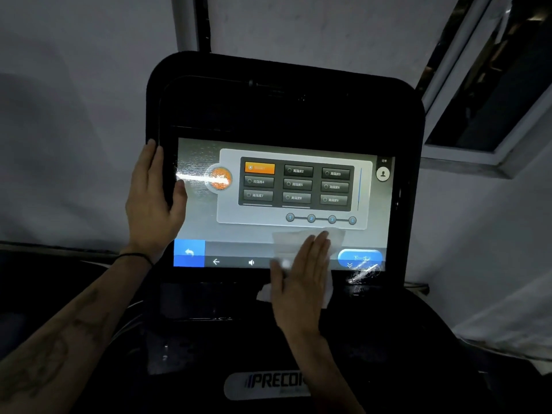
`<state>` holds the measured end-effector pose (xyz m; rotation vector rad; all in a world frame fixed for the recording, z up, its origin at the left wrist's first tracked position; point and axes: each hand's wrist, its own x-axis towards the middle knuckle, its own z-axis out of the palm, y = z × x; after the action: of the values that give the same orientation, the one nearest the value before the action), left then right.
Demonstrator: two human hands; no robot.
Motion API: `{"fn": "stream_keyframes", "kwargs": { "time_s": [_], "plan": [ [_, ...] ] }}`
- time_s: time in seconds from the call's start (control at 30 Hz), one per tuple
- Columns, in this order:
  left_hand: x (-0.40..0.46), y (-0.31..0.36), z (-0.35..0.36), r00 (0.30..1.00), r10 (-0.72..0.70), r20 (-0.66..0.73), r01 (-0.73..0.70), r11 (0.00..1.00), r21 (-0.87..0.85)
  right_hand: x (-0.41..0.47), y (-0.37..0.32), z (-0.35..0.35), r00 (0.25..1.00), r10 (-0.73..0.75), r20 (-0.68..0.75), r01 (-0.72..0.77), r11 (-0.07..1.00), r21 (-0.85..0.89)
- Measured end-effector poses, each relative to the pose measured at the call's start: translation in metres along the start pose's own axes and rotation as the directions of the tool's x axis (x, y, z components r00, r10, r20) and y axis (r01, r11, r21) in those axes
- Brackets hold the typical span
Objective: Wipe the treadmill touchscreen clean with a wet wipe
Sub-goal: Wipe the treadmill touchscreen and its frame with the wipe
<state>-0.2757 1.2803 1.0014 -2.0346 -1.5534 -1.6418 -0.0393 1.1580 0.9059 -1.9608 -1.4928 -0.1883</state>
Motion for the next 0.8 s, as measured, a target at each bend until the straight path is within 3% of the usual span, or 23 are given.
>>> {"fn": "stream_keyframes", "kwargs": {
  "time_s": [0.1,0.3,0.43,0.6,0.8],
  "plan": [
    [-0.001,-0.001,0.001,1.0,-0.001,-0.013,0.001,1.0,0.007,-0.011,0.014,-0.002,0.996,0.088,-0.029,-0.088,0.996,-0.005],
    [-0.001,-0.001,0.0,1.0,-0.004,0.001,0.004,1.0,-0.006,-0.017,-0.009,0.004,0.999,0.015,0.028,-0.016,1.0,0.016],
    [-0.001,0.0,0.0,1.0,-0.006,-0.003,0.006,1.0,-0.009,-0.009,0.009,0.0,0.994,0.107,-0.037,-0.107,0.994,0.003],
    [0.0,-0.001,0.0,1.0,0.001,-0.014,-0.001,1.0,-0.006,-0.017,-0.016,0.007,0.998,-0.049,0.037,0.051,0.998,-0.037],
    [-0.001,-0.002,0.002,0.999,-0.002,-0.034,0.002,1.0,0.0,-0.02,0.0,0.002,0.998,0.06,-0.027,-0.06,0.998,-0.022]
  ]
}}
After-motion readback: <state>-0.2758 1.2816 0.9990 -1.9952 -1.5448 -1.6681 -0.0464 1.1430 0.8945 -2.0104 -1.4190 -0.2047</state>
